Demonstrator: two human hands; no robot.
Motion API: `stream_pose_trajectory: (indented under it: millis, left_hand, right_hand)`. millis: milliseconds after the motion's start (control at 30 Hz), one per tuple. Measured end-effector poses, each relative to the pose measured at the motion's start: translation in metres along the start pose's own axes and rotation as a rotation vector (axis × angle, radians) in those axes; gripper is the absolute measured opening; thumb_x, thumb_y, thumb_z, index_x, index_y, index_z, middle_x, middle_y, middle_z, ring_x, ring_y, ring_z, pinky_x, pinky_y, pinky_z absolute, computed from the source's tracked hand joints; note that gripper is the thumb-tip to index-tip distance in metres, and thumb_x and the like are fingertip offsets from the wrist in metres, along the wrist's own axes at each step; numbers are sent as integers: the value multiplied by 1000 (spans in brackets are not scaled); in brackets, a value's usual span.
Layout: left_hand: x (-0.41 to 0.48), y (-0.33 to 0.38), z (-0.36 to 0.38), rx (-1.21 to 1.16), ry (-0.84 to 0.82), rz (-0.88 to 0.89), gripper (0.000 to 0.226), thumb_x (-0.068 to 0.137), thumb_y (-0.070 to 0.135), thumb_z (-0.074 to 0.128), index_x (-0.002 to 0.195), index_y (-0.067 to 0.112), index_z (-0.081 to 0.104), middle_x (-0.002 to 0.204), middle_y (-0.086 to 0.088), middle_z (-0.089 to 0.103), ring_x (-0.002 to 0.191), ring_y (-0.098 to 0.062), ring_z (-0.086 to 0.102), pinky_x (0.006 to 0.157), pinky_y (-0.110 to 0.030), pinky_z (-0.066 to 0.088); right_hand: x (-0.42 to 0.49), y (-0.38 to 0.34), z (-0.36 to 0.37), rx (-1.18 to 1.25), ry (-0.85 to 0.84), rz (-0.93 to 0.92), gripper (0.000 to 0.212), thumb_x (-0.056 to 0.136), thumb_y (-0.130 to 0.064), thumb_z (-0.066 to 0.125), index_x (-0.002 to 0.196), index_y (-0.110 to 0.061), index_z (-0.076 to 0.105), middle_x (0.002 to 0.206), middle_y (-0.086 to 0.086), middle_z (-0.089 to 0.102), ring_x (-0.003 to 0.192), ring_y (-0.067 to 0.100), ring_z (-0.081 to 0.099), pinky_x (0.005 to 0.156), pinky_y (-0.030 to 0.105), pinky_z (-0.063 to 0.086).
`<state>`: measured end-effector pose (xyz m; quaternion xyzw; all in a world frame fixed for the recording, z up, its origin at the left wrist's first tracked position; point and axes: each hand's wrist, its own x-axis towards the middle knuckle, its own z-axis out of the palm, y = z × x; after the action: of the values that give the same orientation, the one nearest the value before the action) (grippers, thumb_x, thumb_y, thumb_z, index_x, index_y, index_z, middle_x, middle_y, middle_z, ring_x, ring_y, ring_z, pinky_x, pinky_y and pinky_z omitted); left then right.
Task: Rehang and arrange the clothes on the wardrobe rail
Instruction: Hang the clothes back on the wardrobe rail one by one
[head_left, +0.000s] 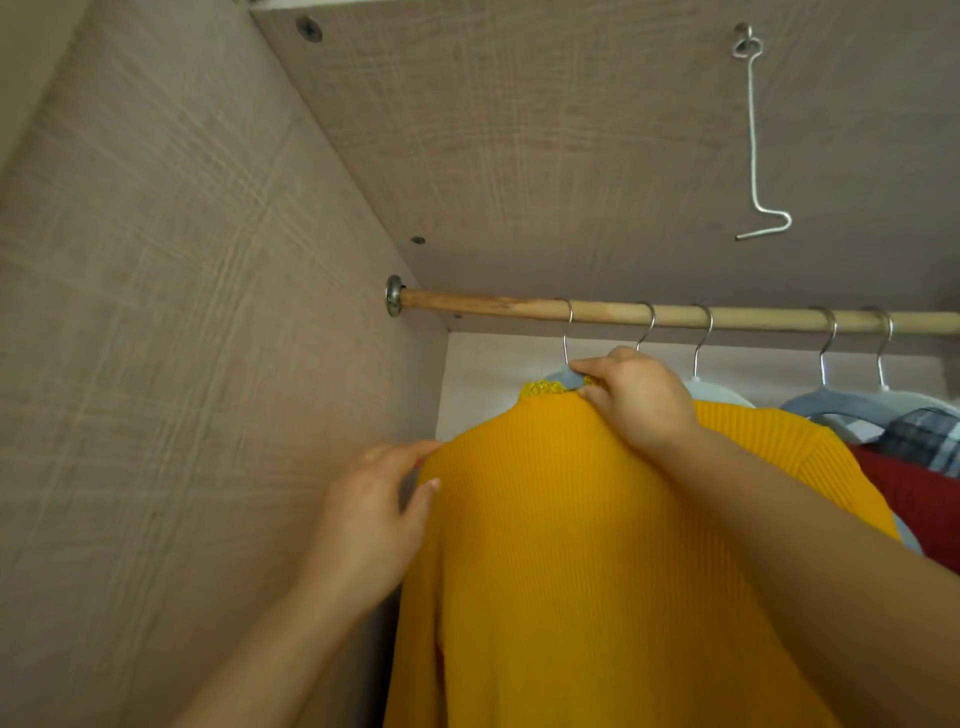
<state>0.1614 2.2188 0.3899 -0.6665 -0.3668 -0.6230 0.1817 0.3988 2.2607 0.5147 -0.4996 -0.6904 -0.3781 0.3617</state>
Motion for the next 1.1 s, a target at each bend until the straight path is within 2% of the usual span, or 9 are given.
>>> stream_pose_trajectory:
  millis: [200, 267, 400, 500, 600, 700, 800, 967, 1100]
  left_hand:
    - [-5, -1, 3, -14, -30, -28, 48, 75, 36, 46, 118, 19, 61, 110, -2, 64, 100, -18, 57, 80, -22, 35]
    - [-9, 0, 2, -39, -50, -40, 49, 75, 36, 45, 118, 19, 61, 111, 0, 63, 99, -12, 55, 80, -18, 34]
    - [-24, 2, 5, -71, -108, -72, 49, 76, 35, 45, 118, 17, 61, 110, -3, 62, 102, -17, 56, 74, -10, 29]
    - [-43, 5, 9, -45, -158, -92, 48, 77, 34, 46, 118, 14, 61, 110, -7, 63, 103, -23, 57, 78, -13, 31]
    - [-66, 7, 12, -50, -211, -115, 47, 78, 35, 48, 116, 13, 63, 108, -11, 64, 100, -28, 59, 83, -28, 41]
    - [-90, 11, 10, -48, -264, -130, 60, 76, 49, 36, 116, 14, 63, 107, -12, 64, 98, -31, 61, 84, -40, 50]
    - [-113, 18, -1, -25, -324, -146, 62, 75, 50, 33, 119, 16, 61, 113, -11, 63, 104, -30, 58, 87, -42, 49]
    - [-158, 43, -44, 10, -364, -216, 47, 81, 33, 46, 124, 16, 57, 119, -9, 61, 110, -28, 55, 91, -36, 44]
    - [-198, 77, -87, 39, -339, -259, 39, 88, 18, 57, 127, 15, 54, 123, -9, 58, 113, -27, 53, 93, -31, 40]
  right_hand:
    - [-9, -1, 3, -25, 3, -2, 46, 93, -29, 51, 138, -24, 43, 131, 7, 50, 117, 26, 48, 91, 33, 39]
    - [-19, -2, 6, -62, 9, 1, 50, 93, -30, 51, 141, -21, 38, 139, 8, 44, 124, 27, 43, 99, 34, 33]
    - [-58, -11, 17, -137, 61, -34, 59, 93, -36, 50, 145, -22, 29, 154, 9, 21, 142, 27, 17, 114, 39, 7]
    - [-94, -23, 27, -151, -50, -26, 58, 95, -39, 45, 147, -28, 21, 156, 5, 11, 144, 26, 3, 115, 42, 2]
    - [-134, -41, 37, -172, -99, -84, 49, 92, -38, 48, 139, -26, 41, 147, 9, 37, 138, 32, 28, 110, 49, 21]
    - [-173, -60, 38, -162, -110, -70, 47, 82, -42, 45, 121, -23, 61, 126, 8, 60, 118, 32, 54, 93, 51, 43]
    - [-208, -77, 35, -138, -168, -75, 46, 77, -41, 53, 119, -22, 62, 122, 8, 62, 115, 32, 56, 91, 50, 45]
    - [-263, -107, 6, -23, -254, -56, 45, 75, -37, 57, 115, -19, 64, 117, 9, 64, 108, 33, 60, 88, 50, 47]
    - [-308, -134, -33, 114, -269, -38, 45, 84, -31, 63, 127, -18, 56, 131, 11, 54, 123, 32, 48, 103, 50, 34]
